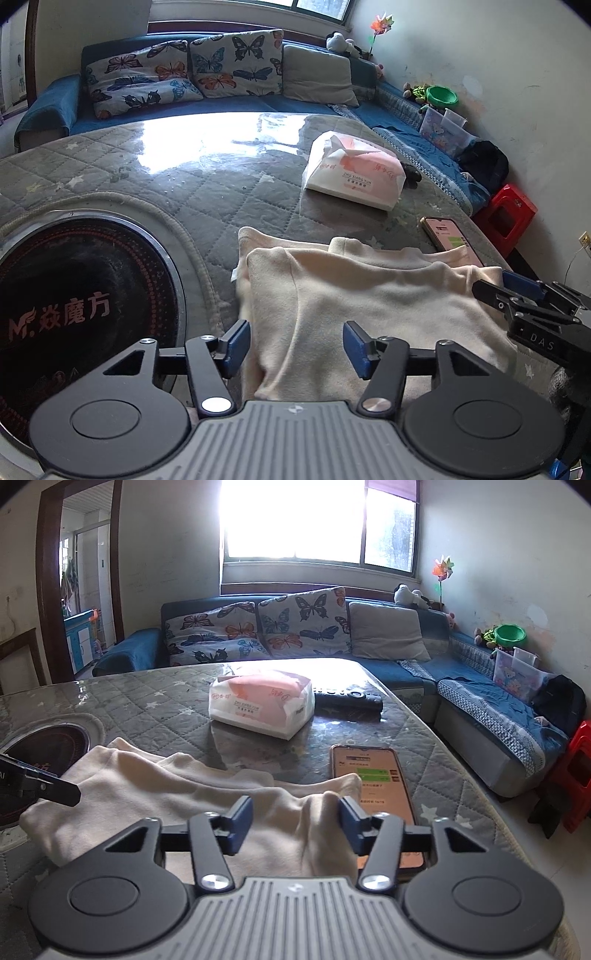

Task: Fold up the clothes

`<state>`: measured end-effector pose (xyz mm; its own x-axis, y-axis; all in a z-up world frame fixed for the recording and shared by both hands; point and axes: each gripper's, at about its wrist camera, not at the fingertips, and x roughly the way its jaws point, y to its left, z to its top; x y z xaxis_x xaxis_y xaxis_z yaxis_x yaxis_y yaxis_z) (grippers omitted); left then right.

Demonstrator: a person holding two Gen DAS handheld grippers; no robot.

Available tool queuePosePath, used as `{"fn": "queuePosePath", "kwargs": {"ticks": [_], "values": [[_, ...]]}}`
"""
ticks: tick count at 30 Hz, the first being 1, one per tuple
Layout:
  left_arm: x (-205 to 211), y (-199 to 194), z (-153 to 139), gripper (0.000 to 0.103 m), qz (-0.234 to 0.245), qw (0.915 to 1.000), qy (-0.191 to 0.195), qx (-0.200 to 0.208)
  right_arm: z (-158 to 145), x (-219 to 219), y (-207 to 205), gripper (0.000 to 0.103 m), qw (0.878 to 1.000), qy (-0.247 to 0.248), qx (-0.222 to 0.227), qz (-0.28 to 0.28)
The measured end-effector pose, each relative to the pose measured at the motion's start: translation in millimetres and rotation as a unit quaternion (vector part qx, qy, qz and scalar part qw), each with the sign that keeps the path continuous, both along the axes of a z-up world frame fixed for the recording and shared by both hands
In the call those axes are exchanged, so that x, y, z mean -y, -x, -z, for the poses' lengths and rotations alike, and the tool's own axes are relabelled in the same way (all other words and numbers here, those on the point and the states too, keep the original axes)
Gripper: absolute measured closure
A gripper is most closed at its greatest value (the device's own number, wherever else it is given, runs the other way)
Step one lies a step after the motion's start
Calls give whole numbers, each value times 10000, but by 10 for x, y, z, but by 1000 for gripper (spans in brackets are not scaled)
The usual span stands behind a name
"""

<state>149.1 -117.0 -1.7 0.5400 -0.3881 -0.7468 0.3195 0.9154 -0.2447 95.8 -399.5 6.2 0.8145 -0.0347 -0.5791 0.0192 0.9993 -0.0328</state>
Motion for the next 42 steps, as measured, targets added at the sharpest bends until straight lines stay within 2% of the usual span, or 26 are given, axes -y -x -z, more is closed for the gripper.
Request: {"fn": "queuePosePath", "kwargs": {"ticks": [7, 14, 19, 25, 42], "values": [[-19, 89, -17, 31, 5, 10000, -36, 71, -1, -88, 98, 26, 10000, 13, 1, -7], [-47, 197, -36, 22, -33, 9998, -99, 168, -32, -164, 197, 12, 9999, 71, 65, 103], [-64, 291, -44, 10, -42, 9995, -152, 272, -28, -217, 264, 0, 9997, 110, 88, 201], [-47, 403, -34, 0, 5, 9990, -240, 372, -36, -286, 367, 0, 9995, 153, 149, 245], [-73, 664, -50, 0, -125, 9963, -690, 505, -51, -518, 581, 0, 9990, 275, 183, 314]]}}
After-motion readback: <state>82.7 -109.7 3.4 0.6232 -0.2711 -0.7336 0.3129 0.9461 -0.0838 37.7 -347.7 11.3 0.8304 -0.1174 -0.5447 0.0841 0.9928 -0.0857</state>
